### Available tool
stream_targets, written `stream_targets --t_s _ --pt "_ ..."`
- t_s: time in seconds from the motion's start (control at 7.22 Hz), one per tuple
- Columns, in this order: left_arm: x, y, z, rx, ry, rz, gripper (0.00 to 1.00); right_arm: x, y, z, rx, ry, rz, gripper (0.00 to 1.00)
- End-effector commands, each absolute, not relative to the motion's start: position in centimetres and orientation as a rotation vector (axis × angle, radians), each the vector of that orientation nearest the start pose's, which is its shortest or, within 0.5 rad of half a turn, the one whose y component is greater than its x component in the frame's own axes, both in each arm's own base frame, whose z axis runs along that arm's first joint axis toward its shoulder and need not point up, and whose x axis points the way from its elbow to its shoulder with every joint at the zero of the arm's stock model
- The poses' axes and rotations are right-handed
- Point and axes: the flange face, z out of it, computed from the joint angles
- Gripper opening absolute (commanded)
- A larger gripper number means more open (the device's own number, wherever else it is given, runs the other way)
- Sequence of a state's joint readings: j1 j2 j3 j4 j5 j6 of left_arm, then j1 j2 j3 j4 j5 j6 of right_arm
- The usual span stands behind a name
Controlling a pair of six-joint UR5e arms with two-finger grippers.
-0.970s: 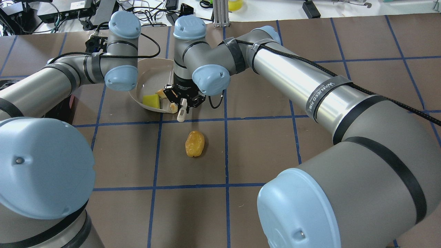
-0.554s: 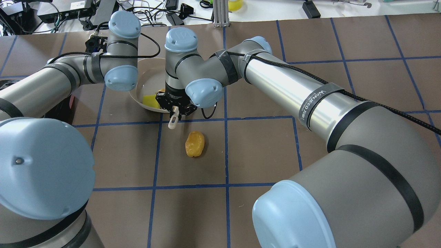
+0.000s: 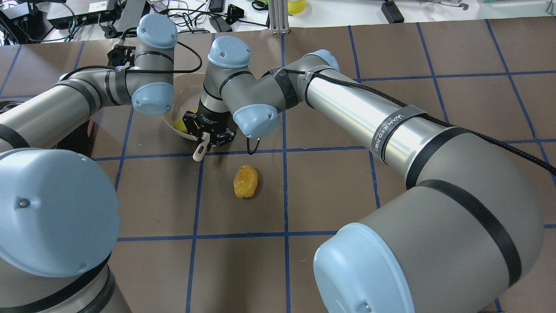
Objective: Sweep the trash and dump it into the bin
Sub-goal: 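Sweep the sponge and bread into the dustpan with the right gripper's brush, then move the dustpan toward the potato with the left gripper while the right brush follows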
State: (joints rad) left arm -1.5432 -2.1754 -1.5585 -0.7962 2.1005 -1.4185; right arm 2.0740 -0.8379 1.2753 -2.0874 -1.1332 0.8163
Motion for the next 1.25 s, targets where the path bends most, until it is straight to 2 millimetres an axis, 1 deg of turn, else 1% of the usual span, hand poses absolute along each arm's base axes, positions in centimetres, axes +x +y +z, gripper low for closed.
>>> stream_targets --t_s 0.0,0.14,0.28,0.42,0.55,0.69,0.83,0.97,1.11 --pt "-6.4 -68.2 22.6 -1.886 2.033 -0.673 0.0 49.2 -58.0 23.8 0.308 2.766 0.229 0.0" --pt "-6.4 -68.2 22.5 -1.888 2.031 -0.672 0.0 47.1 -58.4 24.3 0.224 2.88 0.189 0.0" --pt "-6.5 -68.3 22.6 -1.895 2.038 -0.669 0.0 45.7 -58.1 25.5 0.101 2.959 0.158 0.0" --pt "-6.6 -68.2 22.6 -1.896 2.043 -0.665 0.0 44.3 -57.5 26.0 0.046 3.047 0.194 0.0" --pt "-6.6 -67.8 23.3 -1.891 2.051 -0.669 0.0 43.1 -56.1 27.0 0.043 3.098 0.208 0.01" --pt "-6.5 -67.4 24.1 -1.874 2.068 -0.674 0.0 41.6 -53.9 27.2 0.042 3.144 0.223 0.01" --pt "-6.6 -66.3 23.8 -1.86 2.071 -0.654 0.0 39.7 -51.1 27.4 0.013 3.199 0.233 0.0" --pt "-6.5 -64.4 23.3 -1.852 2.064 -0.63 0.0 38.0 -48.3 27.1 0.001 3.241 0.261 0.0" --pt "-6.5 -62.5 23.6 -1.854 2.057 -0.618 0.0 36.8 -45.6 26.5 0.001 3.257 0.308 0.0"
